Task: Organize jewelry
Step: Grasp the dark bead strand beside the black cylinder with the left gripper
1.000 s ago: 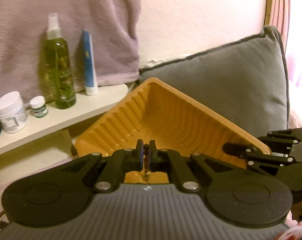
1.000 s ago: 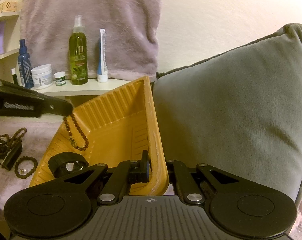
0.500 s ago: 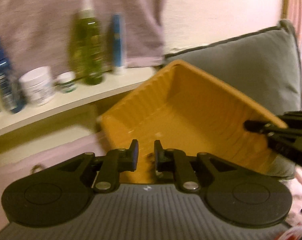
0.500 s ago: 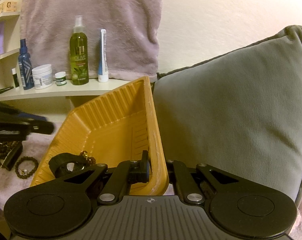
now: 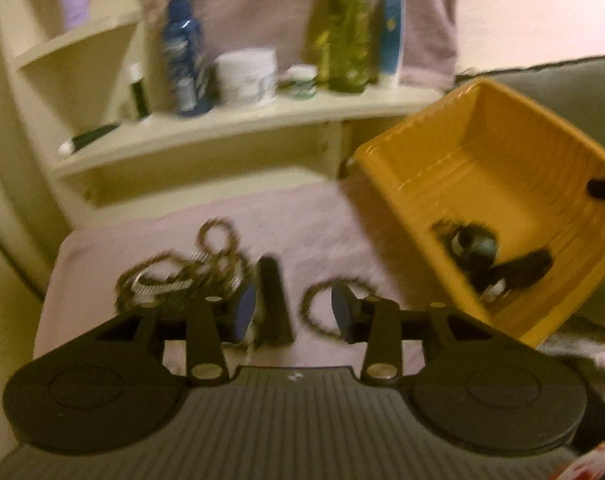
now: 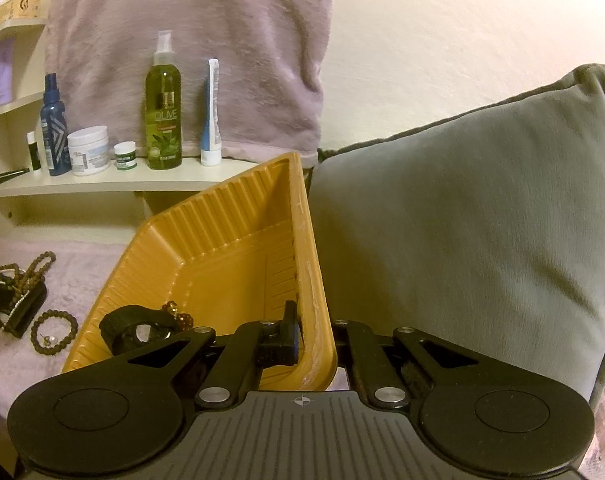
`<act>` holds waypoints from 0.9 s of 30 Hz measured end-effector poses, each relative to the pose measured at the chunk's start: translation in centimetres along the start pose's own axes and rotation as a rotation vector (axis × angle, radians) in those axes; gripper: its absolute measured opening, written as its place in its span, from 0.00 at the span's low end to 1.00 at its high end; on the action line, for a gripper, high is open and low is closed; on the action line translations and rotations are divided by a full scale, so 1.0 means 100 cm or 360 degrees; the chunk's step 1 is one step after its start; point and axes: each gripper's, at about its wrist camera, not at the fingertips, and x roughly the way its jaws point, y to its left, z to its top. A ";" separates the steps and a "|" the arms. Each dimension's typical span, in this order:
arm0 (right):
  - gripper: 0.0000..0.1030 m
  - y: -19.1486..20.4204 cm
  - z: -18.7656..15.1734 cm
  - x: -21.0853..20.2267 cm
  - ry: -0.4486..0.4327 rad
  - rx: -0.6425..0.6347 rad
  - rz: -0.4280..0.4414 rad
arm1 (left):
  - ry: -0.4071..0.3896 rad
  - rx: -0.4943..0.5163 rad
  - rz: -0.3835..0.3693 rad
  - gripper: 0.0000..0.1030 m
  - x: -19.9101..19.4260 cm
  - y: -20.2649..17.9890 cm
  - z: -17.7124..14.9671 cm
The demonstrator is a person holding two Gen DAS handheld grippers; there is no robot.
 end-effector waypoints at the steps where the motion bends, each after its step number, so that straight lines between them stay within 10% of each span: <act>1: 0.05 0.000 0.000 0.000 -0.0001 -0.0003 -0.0002 | 0.0011 0.0003 0.0022 0.38 0.001 0.001 -0.005; 13: 0.04 0.000 0.001 0.001 0.0006 -0.0017 -0.0004 | 0.0064 -0.0123 -0.0030 0.41 0.018 -0.012 -0.025; 27: 0.04 -0.003 -0.001 0.004 0.0016 -0.0009 -0.0001 | 0.0124 0.0302 -0.0267 0.18 0.050 -0.062 -0.007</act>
